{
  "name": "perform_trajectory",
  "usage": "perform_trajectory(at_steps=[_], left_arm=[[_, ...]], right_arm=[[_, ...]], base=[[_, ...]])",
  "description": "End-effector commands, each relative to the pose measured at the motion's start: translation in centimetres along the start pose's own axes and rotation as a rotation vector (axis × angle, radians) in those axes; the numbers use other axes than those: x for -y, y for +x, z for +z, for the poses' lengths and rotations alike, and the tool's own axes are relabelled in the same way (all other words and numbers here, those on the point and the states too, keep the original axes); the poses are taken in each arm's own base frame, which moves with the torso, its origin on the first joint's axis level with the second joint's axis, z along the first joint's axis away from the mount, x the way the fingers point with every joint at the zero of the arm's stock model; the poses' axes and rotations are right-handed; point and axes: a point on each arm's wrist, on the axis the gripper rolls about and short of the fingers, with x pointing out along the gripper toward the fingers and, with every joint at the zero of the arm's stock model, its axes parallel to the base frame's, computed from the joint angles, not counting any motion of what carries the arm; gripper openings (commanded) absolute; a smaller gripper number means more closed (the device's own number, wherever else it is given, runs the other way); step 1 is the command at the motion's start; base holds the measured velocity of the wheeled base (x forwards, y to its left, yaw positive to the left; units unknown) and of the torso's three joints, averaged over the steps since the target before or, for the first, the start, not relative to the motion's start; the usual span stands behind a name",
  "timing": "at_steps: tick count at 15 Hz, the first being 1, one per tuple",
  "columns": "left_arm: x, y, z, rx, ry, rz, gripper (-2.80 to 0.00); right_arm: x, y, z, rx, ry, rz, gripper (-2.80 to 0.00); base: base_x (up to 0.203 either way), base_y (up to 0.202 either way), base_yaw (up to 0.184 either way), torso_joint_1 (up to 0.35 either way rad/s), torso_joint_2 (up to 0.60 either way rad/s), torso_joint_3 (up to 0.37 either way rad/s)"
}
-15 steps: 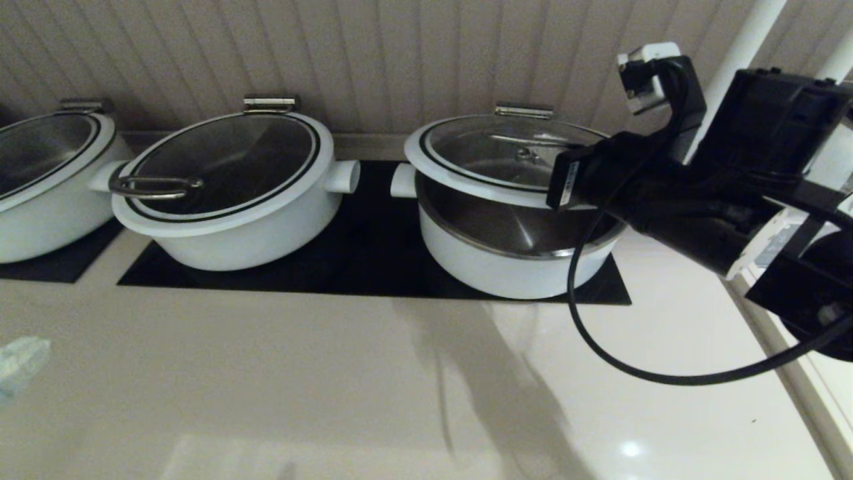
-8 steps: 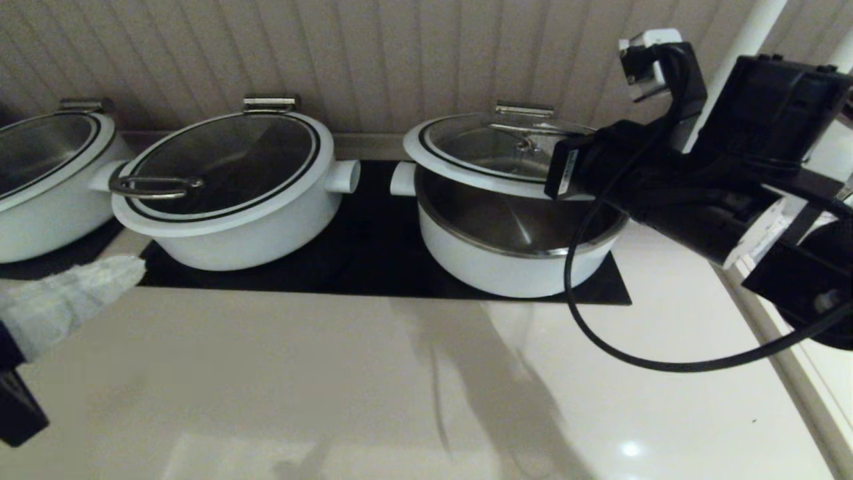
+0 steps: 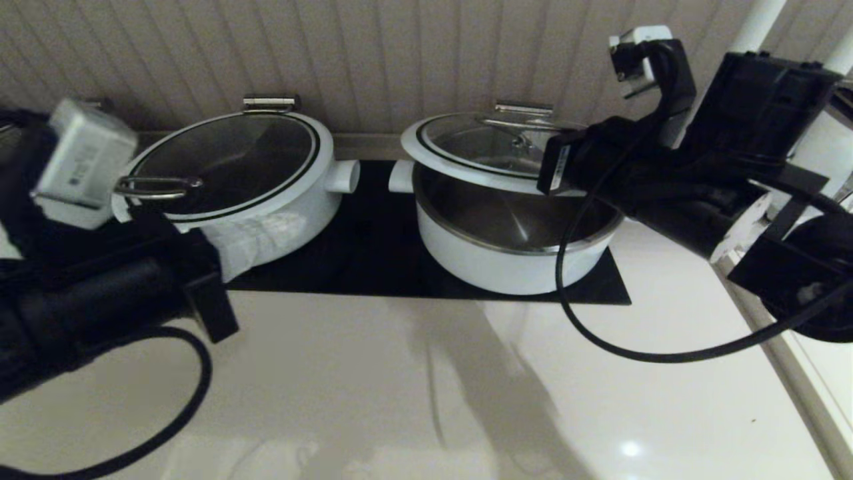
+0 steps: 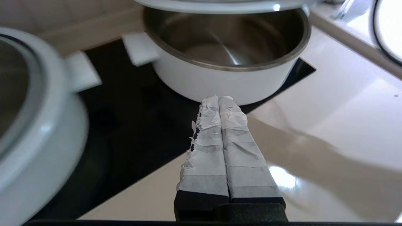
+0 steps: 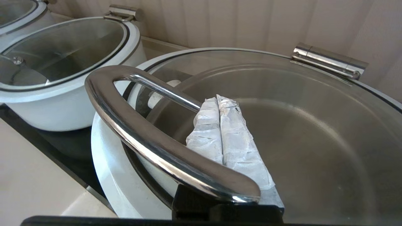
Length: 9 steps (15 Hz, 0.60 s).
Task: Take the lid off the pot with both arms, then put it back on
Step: Hold the pot lid with the left arm
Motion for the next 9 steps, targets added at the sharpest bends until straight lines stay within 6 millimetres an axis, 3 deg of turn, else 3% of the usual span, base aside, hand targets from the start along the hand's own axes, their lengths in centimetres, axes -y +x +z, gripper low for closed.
perform_trajectory(at_steps=[1, 9], left_arm=[[0.9, 3.4, -1.7, -0.083, -0.013, -0.025, -2.8], [2.8, 10.9, -4.0, -0.023, -0.037, 0.029, -2.8]], right_arm=[[-0.1, 0.5, 0.0, 0.006, 0.0, -0.001, -2.8], [-0.1, 1.1, -0.4, 0.003, 0.0, -0.001, -2.8]], base=[[0.0, 0.0, 0.0, 0.0, 0.0, 0.0], [0.0, 0.0, 0.0, 0.0, 0.0, 0.0]])
